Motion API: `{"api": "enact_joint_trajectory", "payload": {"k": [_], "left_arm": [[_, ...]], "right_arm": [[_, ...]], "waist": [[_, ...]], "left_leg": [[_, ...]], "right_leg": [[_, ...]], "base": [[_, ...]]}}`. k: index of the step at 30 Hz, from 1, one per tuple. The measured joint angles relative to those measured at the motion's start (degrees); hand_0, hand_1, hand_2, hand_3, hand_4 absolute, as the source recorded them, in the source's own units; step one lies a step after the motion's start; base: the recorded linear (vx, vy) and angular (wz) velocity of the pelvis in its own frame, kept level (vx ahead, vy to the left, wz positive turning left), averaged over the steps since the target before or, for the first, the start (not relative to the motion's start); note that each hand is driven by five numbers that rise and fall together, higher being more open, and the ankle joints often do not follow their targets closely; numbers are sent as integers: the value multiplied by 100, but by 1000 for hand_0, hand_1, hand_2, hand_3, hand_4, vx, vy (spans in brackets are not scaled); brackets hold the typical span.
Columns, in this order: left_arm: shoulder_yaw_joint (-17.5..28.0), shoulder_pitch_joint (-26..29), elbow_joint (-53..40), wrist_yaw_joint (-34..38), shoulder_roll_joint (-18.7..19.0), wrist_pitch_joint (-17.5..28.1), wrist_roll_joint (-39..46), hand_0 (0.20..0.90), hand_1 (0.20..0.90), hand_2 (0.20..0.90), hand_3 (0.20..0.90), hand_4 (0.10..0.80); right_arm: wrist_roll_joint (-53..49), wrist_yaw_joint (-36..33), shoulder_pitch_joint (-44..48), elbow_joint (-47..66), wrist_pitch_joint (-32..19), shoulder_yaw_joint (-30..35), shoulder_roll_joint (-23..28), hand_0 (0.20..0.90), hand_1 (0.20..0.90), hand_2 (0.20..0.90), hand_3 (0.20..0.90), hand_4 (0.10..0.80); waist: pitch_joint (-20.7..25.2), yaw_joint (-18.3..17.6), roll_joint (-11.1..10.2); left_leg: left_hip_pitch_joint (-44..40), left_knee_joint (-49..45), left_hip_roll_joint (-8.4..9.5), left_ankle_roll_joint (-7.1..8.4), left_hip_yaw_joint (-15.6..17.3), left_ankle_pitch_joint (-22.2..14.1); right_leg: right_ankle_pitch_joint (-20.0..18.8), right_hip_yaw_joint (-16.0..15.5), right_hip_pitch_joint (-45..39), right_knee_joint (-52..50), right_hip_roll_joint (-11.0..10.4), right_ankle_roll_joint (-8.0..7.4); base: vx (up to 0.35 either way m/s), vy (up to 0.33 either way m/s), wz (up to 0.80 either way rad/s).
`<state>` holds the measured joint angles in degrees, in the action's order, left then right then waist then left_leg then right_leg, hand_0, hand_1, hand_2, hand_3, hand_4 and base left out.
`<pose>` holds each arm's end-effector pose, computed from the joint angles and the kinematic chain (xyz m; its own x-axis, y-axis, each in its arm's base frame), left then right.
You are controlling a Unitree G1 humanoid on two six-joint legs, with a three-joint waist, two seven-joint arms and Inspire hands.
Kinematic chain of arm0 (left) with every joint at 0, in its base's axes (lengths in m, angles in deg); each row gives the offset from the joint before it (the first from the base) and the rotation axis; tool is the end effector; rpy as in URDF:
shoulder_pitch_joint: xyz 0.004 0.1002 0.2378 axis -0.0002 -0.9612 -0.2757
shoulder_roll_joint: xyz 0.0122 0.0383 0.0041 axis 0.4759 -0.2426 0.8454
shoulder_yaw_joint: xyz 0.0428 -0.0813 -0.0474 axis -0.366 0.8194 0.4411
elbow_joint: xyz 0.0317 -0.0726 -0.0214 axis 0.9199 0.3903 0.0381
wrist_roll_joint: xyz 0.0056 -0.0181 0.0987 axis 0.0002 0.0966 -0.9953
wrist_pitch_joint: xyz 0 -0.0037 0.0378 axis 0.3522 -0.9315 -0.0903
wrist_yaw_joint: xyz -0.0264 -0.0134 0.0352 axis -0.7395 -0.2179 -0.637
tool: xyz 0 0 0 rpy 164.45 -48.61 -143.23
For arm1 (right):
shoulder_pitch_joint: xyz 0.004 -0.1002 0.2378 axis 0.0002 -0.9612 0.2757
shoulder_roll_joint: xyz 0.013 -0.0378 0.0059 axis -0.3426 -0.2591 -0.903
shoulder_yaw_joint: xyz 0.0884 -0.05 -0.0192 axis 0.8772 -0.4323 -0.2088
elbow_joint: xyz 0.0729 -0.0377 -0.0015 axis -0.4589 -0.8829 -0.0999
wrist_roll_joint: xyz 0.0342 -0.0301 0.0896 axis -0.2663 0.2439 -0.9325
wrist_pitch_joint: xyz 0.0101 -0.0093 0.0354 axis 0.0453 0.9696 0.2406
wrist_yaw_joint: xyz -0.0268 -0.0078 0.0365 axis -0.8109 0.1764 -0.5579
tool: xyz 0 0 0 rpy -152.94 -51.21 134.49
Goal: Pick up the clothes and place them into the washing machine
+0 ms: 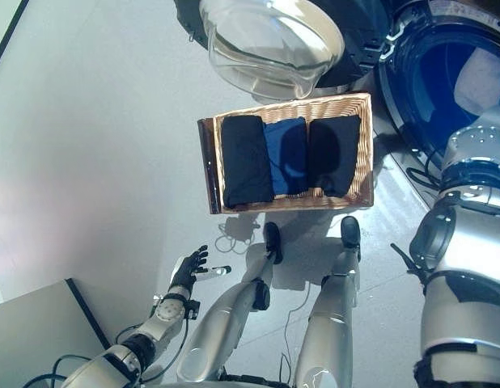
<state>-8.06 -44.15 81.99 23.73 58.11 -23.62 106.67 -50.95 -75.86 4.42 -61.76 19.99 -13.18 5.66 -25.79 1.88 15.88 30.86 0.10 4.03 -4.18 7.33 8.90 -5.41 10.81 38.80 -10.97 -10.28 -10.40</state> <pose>0.1979 0.1391 -0.0679 0.8553 0.0759 -0.5126 0.0496 0.9727 0.2269 0.3159 -0.3368 0.2828 0.3911 -0.8745 -0.2869 0.2646 -0.1917 0.9451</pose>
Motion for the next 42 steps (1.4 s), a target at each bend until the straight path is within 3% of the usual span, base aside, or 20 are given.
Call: {"api": "enact_joint_trajectory", "payload": {"k": [23,30,34,42], "left_arm": [[31,-1,31,30,0,-3,4,900,900,900,900,800],[190,-16,26,54,-4,7,-1,900,900,900,900,800],[328,-32,-23,156,4,4,-27,900,900,900,900,800],[464,-33,-82,342,-8,9,-158,900,900,900,900,800]], "right_arm": [[254,11,0,-53,158,-233,-2,900,900,900,900,800],[1400,165,-655,224,754,-1101,-237,900,900,900,900,800],[2920,102,-1479,1104,1140,-1813,-956,900,900,900,900,800],[4540,-109,-1738,1711,1526,-2391,-1610,900,900,900,900,800]], "waist": [[-2,-42,-4],[-55,-175,-76],[-222,-324,-311],[-360,-298,-513]], "left_leg": [[-74,-15,-11,-19,14,18],[-79,-184,-53,-11,-3,8],[-32,-332,-163,70,0,-45],[74,-504,-241,115,-11,-54]], "right_leg": [[13,8,-21,-107,24,6],[37,-26,-37,-276,64,49],[34,-25,-37,-287,168,123],[11,-55,-28,-278,225,133]], "base": [[-1,0,0],[-37,-18,-1],[-42,-11,-6],[-13,0,-1]]}}
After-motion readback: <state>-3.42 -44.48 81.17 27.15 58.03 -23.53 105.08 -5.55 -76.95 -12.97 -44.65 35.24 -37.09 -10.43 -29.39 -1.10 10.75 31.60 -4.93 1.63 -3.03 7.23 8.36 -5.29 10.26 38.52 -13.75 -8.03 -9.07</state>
